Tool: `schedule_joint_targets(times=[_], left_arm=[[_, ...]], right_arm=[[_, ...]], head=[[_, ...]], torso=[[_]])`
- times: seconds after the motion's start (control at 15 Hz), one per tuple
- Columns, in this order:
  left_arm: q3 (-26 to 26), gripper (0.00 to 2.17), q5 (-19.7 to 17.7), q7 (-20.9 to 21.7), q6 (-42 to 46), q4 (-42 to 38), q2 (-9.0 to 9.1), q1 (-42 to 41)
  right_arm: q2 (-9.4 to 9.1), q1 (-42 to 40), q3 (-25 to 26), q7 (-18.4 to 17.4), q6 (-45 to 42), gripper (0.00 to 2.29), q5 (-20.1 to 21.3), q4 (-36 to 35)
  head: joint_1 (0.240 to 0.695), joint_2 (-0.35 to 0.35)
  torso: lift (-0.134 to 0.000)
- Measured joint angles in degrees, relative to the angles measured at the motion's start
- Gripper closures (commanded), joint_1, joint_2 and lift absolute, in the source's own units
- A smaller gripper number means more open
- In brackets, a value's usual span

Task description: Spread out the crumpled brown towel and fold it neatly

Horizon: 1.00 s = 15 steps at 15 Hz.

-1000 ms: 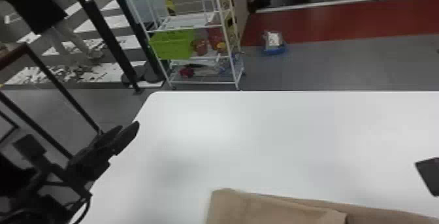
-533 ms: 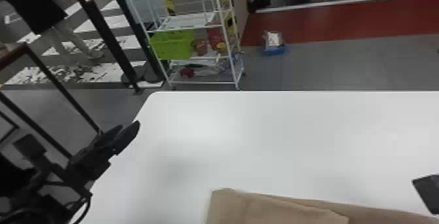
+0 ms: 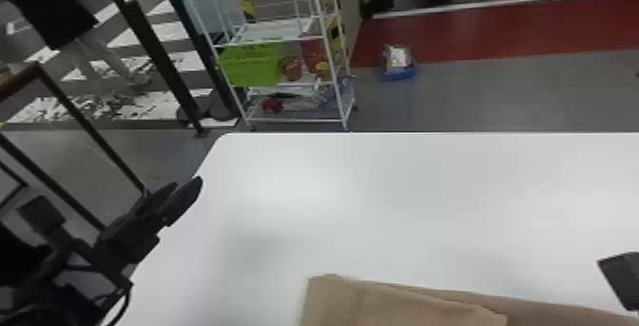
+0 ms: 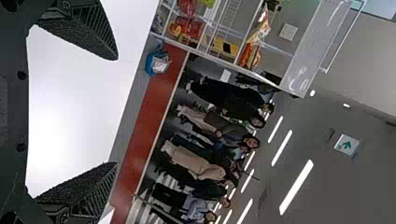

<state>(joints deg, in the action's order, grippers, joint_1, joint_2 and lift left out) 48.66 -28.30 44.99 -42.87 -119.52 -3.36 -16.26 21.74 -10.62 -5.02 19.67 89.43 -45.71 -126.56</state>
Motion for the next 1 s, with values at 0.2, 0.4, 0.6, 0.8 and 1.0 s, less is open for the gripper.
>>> schedule_joint_targets(times=[0.2, 0.4, 0.6, 0.8, 1.0], left_arm=[[0.0, 0.09, 0.0, -0.1, 0.0, 0.0, 0.01, 0.0], [0.2, 0.09, 0.0, -0.1, 0.0, 0.0, -0.07, 0.0], [0.3, 0.09, 0.0, -0.2, 0.0, 0.1, -0.14, 0.0], [0.3, 0.09, 0.0, -0.1, 0.0, 0.1, -0.11, 0.0], [0.5, 0.09, 0.0, -0.1, 0.0, 0.1, -0.15, -0.1]], right_arm=[[0.93, 0.0, 0.8, -0.1, 0.0, 0.6, -1.6, -0.5], [1.77, -0.3, 1.0, -0.2, 0.0, 0.6, -1.8, -0.9], [1.95, 0.0, 0.1, -0.6, 0.0, 0.61, -0.9, -0.4], [1.21, 1.3, -2.3, -0.6, 0.0, 0.62, 0.7, 1.4], [0.46, 2.1, -2.9, -0.4, 0.0, 0.76, 1.4, 2.2]], head=[[0.695, 0.35], [0.695, 0.35], [0.695, 0.35], [0.695, 0.35], [0.695, 0.35]], torso=[[-0.122], [-0.122], [-0.122], [-0.122], [-0.122]])
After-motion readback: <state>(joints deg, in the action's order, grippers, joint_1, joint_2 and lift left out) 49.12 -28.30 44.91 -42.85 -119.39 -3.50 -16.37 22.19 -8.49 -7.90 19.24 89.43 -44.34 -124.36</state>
